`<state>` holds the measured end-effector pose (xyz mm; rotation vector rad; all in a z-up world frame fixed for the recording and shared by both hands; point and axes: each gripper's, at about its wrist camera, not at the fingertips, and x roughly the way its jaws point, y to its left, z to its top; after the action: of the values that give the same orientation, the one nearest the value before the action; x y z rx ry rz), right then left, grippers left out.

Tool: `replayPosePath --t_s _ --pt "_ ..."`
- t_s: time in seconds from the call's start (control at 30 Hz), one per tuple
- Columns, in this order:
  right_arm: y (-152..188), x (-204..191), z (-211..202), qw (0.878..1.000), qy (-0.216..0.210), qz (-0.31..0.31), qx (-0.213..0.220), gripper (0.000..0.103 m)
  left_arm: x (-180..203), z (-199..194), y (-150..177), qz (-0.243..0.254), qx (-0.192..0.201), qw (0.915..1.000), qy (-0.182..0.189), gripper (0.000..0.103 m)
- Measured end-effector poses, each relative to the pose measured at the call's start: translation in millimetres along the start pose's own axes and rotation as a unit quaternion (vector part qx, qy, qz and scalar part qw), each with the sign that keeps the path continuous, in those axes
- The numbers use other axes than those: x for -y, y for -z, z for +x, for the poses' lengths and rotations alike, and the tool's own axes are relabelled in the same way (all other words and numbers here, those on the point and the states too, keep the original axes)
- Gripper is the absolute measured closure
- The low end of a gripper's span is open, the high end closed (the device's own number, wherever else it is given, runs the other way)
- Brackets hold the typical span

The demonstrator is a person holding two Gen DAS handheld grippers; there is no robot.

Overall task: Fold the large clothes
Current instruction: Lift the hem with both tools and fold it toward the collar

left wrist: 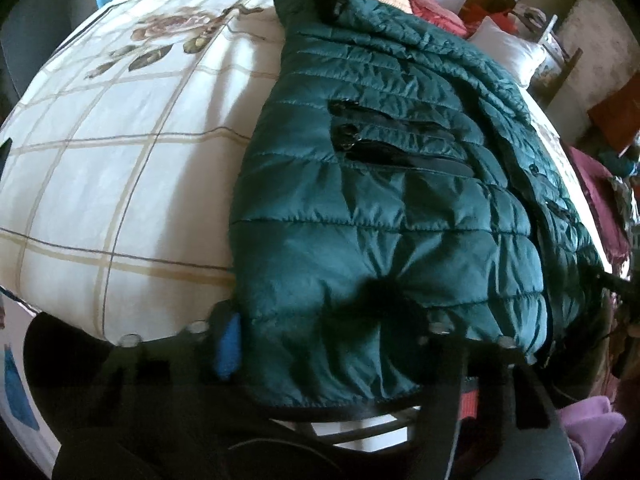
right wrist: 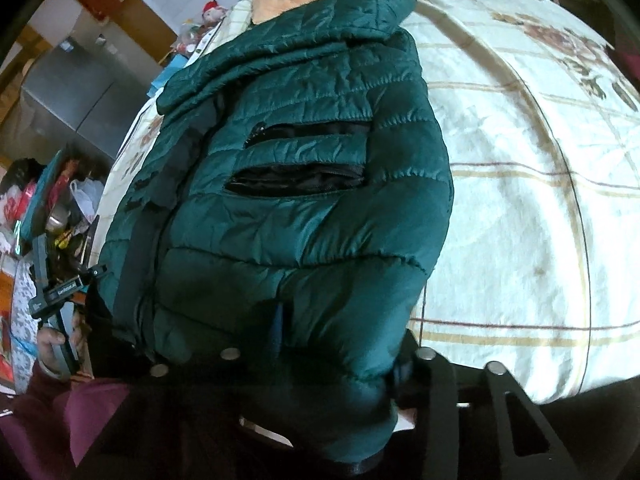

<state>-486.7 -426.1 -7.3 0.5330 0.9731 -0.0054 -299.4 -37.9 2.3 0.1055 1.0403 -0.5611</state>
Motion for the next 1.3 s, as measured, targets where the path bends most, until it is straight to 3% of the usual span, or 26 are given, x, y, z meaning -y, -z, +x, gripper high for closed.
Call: replayPosePath --t_s 0.03,0.1,0.17,0.4,0.73,1.03,1.3 --pt "-1.2 -2.1 -1.6 1.0 0.002 -0.005 0.005 0.071 0.3 -3.0 -0.7 0.003 0.004 1.0 -0.002 0.06" --pt "-3.8 -5.9 -5.4 1.0 0.005 -0.017 0.011 0.076 -1.3 -10.4 -3.9 0.0 0.014 0.9999 -0.001 0.08" --pt "-8.8 -8.8 -12.1 1.0 -0.001 -0.02 0.023 0.081 -2.9 -20.9 -10.3 -0.006 0.03 0.9995 0.007 0.086" --pt "-34.7 -12.1 -43.1 0.996 -0.038 -0.008 0.081 0.083 4.4 -44.0 -31.9 0.003 0.083 0.9965 0.006 0.088" --pt "-85.2 -25.0 -71.4 0.986 -0.038 -0.02 0.16 0.083 7.5 -73.4 -91.6 -0.013 0.174 0.9846 0.008 0.088" --pt "-146.9 -30.3 -74.3 0.979 -0.008 -0.032 0.203 0.083 14.2 -63.7 -157.1 -0.033 0.215 0.976 0.004 0.088" --pt "-206.6 -22.2 -54.7 0.978 0.007 -0.004 0.21 0.083 11.7 -39.9 -212.9 -0.068 0.229 0.9711 -0.008 0.088"
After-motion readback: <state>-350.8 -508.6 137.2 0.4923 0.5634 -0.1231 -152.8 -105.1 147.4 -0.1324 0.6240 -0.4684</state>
